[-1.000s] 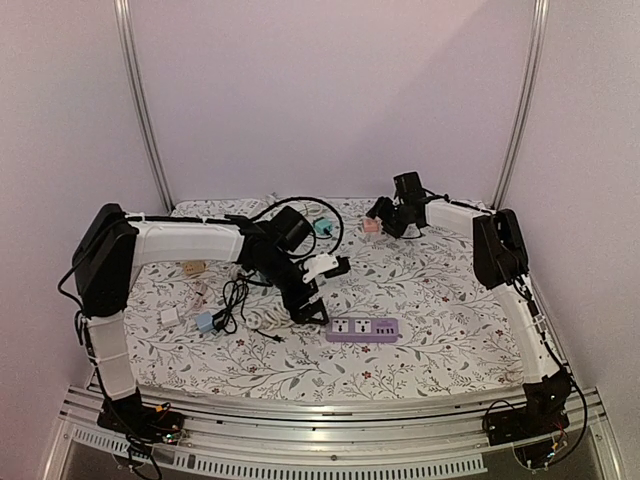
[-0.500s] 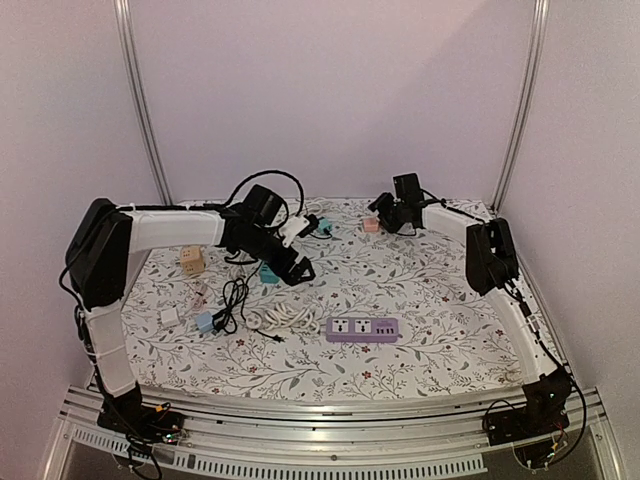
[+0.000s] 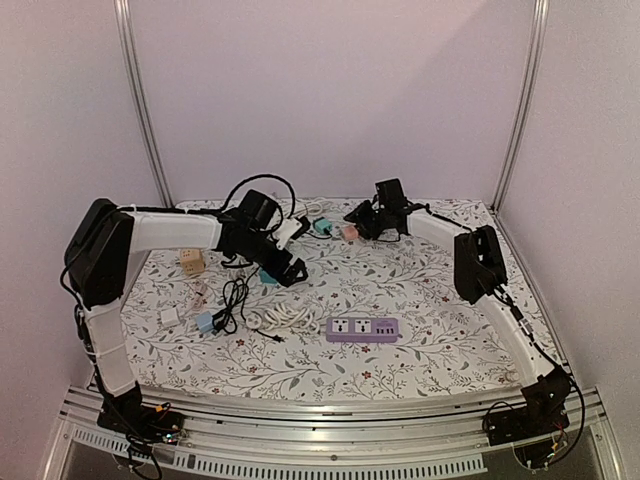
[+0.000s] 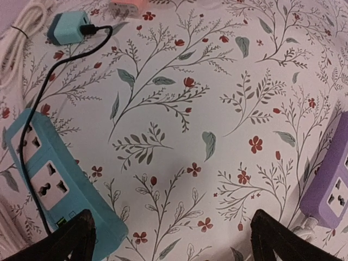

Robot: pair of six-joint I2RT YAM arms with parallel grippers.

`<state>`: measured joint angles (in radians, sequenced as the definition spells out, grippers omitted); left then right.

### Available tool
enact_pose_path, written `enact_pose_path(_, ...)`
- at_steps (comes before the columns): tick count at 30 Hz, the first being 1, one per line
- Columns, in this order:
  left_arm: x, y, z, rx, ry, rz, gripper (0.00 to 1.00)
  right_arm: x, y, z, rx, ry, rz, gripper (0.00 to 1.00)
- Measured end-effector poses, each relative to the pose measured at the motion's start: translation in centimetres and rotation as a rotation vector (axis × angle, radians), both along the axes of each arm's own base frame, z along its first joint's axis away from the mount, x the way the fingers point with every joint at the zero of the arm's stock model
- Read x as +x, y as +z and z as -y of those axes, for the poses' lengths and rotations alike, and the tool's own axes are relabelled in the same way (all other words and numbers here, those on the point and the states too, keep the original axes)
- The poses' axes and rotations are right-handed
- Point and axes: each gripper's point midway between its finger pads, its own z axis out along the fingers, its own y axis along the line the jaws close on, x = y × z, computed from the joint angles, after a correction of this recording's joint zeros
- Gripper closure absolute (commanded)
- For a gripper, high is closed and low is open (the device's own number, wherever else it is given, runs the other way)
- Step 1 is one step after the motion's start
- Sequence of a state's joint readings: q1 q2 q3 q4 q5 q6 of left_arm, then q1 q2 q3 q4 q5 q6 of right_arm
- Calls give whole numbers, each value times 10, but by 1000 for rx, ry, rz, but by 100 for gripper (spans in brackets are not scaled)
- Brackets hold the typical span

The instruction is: Insert the plug

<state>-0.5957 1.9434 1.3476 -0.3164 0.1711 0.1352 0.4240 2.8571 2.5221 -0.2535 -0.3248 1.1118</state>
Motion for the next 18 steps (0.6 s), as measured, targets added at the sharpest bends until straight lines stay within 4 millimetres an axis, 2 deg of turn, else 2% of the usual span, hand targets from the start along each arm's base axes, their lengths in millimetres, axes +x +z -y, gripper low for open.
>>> enact_pose_path(5,-6,-13,-7,25,-20,-14,1,-37,-2,-51,-13,159,15,61)
enact_pose_path(8,-10,-17,-8,33,-40,-18,1,-66,-3,-78,-23,262,17,61)
enact_pose_path(14,-11,-18,-8,40,-62,-9,0,-126,-3,-121,-47,459,25,61)
enact_pose_path(18,-9,-22,-6,54,-89,0,1,-157,-2,-138,-47,561,16,56)
